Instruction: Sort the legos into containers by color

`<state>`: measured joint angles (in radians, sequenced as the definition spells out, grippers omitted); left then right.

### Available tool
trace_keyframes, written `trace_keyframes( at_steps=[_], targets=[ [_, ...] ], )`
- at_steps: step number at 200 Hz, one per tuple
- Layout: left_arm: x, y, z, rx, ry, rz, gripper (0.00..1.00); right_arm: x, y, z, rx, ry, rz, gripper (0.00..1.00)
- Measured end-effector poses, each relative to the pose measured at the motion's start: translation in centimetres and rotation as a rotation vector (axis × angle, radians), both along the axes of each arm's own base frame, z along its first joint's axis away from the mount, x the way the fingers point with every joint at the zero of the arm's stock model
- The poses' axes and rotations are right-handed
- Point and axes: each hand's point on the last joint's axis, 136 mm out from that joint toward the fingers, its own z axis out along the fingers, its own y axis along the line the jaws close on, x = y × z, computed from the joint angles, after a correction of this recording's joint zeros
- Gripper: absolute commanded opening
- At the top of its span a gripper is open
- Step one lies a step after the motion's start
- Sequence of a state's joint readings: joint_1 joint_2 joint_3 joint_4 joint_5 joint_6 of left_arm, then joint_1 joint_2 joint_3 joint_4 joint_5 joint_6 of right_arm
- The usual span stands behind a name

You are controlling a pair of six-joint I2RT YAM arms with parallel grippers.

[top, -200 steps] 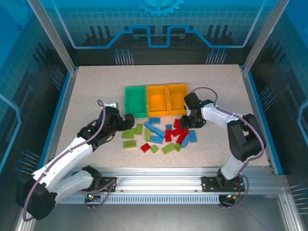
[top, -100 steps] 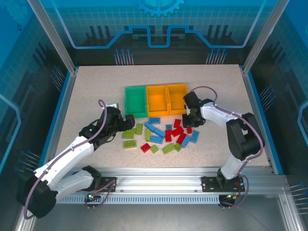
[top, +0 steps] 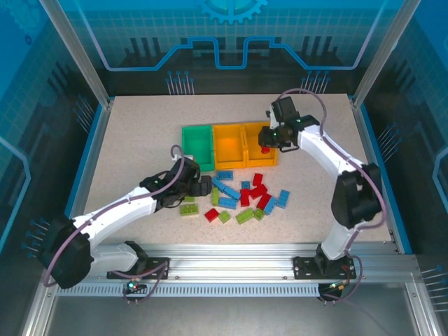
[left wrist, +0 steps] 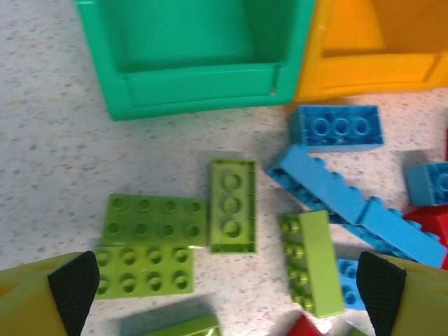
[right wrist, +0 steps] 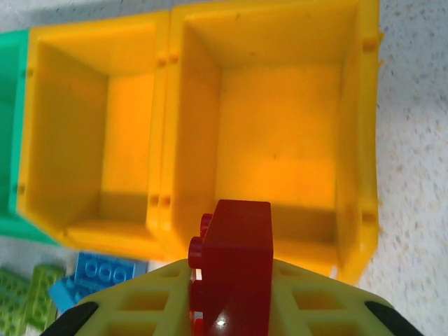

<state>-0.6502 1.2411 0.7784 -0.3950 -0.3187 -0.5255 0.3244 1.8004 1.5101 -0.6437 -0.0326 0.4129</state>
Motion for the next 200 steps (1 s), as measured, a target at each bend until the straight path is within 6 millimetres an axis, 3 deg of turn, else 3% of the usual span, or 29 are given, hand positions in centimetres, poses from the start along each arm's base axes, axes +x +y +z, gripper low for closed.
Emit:
trace_keyframes(
  at_steps=[31,52,106,136,154,179,200],
  targets=[
    [0.0,-2.8,0.1,0.007,0.003,-0.066,0.99,3.5,-0.1,-3.3,-0.008,0.069,-0.039,0.35],
    [0.0,-4.2,-0.1,0.021,0.009,-0.094,0.99,4.8,0.3,-4.3,-0.003,0.097,-0.046,0.40],
    [-0.1,-3.3,-0.6,0.061,0.018,-0.042,0.99,5.5,0.9,-3.9,0.032,0.103,-0.050,0.52],
    [-0.7,-1.6,-0.7,0.108,0.036,0.010,0.99,3.7,0.9,-3.7,0.052,0.115,-0.042,0.66],
    [-1.5,0.1,-1.1,0.129,0.080,0.077,0.99,1.8,0.7,-2.5,0.054,0.102,-0.022,0.70],
    [-2.9,2.4,-2.8,0.141,0.149,0.165,0.99,-0.4,0.1,-0.5,0.068,0.067,-0.010,0.76],
    [-4.6,3.3,-4.7,0.143,0.217,0.200,0.99,-2.0,-0.8,-0.3,0.069,0.065,-0.020,0.79]
  ],
)
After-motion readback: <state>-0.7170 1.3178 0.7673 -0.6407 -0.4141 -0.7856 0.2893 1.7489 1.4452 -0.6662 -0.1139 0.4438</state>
